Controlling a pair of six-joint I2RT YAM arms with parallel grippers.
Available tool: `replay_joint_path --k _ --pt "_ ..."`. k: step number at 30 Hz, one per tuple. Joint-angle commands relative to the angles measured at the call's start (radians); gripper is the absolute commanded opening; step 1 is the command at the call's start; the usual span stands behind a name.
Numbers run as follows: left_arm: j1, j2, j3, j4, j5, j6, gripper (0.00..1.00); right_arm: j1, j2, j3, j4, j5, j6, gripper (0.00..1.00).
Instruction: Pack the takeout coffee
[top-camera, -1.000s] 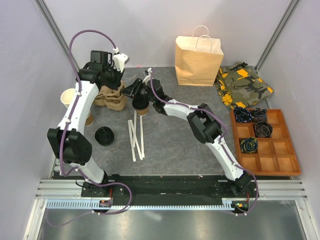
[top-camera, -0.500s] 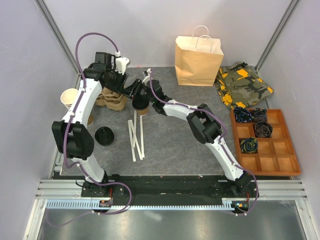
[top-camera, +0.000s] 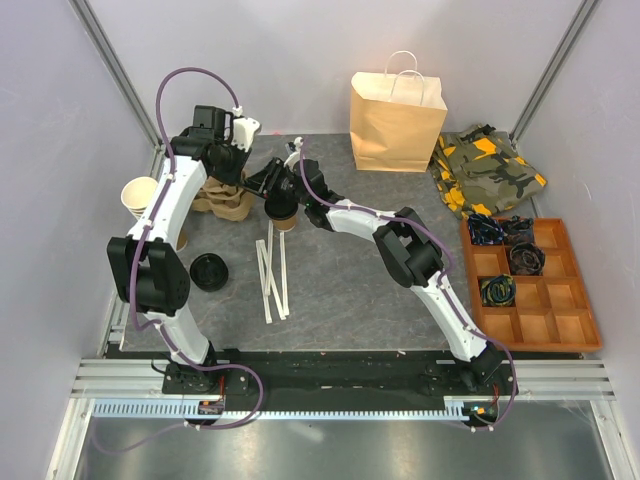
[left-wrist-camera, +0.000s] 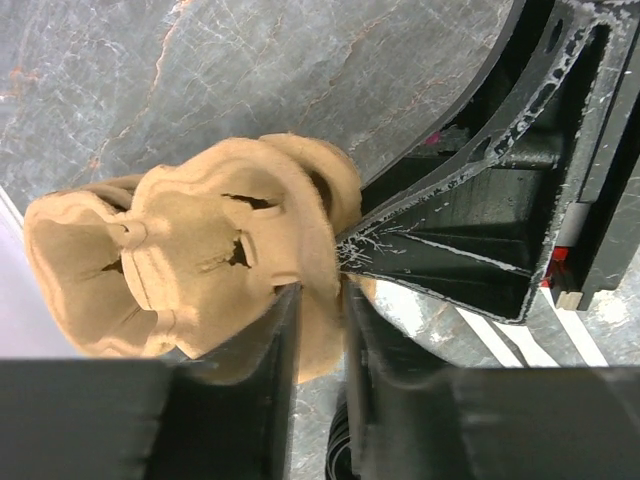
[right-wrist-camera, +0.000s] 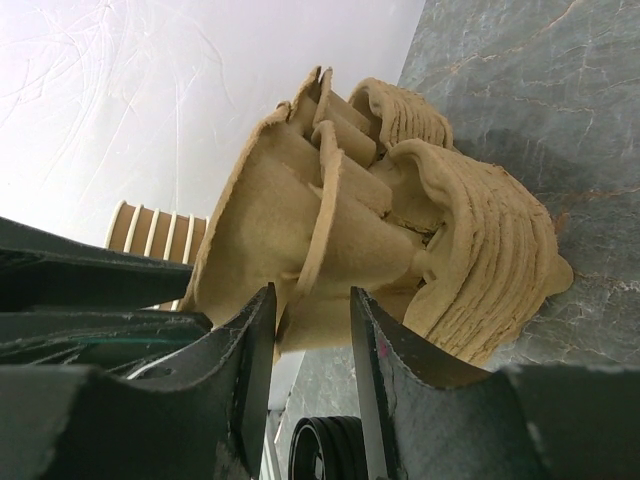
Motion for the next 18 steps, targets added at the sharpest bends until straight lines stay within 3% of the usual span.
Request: replay_joint_path --k 1,2,6,18 --pt "0.005 -0.019 0.017 0.008 -0.018 0.030 0.23 0.004 0.002 0.034 0.026 0.009 -0.015 0.44" --pt "0.006 -0.025 0.028 0.006 -0.021 0.030 0.15 0.004 0.002 0.034 0.024 0.009 -0.017 0.43" --pt "0.005 -0.053 0.057 -0.005 -0.024 0.034 0.03 0.004 0.005 0.037 0.022 0.009 -0.017 0.44" --pt "0.005 -0.085 0.087 -0.018 0.005 0.019 0.02 0.004 0.009 0.045 0.001 0.016 -0.036 0.45"
